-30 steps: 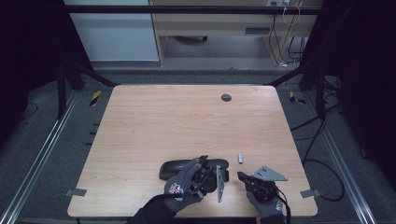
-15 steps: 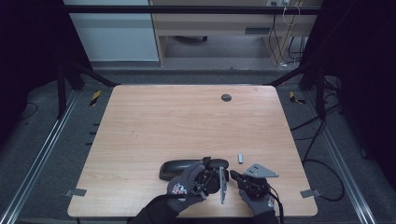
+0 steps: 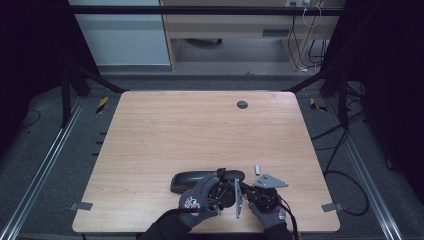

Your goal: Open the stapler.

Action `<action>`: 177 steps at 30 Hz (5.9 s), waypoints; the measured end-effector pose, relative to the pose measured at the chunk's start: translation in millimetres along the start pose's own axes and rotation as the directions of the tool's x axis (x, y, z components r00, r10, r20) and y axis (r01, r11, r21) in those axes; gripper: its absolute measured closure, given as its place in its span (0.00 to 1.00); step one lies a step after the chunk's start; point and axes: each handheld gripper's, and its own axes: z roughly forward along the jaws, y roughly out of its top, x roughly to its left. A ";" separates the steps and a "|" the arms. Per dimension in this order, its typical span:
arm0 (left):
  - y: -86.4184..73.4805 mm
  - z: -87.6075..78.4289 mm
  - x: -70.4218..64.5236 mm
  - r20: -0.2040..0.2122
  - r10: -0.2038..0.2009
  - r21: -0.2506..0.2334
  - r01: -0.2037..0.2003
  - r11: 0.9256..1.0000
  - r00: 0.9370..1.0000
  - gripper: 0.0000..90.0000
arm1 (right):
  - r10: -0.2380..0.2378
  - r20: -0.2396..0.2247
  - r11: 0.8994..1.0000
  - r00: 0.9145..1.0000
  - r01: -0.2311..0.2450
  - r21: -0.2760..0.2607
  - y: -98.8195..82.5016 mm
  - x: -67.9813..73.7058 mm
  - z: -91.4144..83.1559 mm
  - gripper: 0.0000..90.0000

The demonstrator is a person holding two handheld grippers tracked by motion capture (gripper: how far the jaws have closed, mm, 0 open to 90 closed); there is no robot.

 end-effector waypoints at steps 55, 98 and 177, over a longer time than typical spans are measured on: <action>-17.1 -27.3 33.8 -0.022 -0.224 -0.122 0.220 0.968 0.974 0.61 | 0.026 -0.028 1.000 0.999 -0.026 -0.006 2.8 5.6 5.8 1.00; -58.0 -67.3 73.2 -0.058 -0.438 -0.219 0.417 0.882 0.897 0.66 | 0.027 -0.028 1.000 0.999 -0.027 -0.006 2.6 5.4 5.8 1.00; -155.0 -95.5 107.1 0.072 -0.762 -0.316 0.739 0.594 0.644 0.64 | 0.029 -0.046 1.000 0.999 -0.030 -0.005 2.6 5.4 6.5 1.00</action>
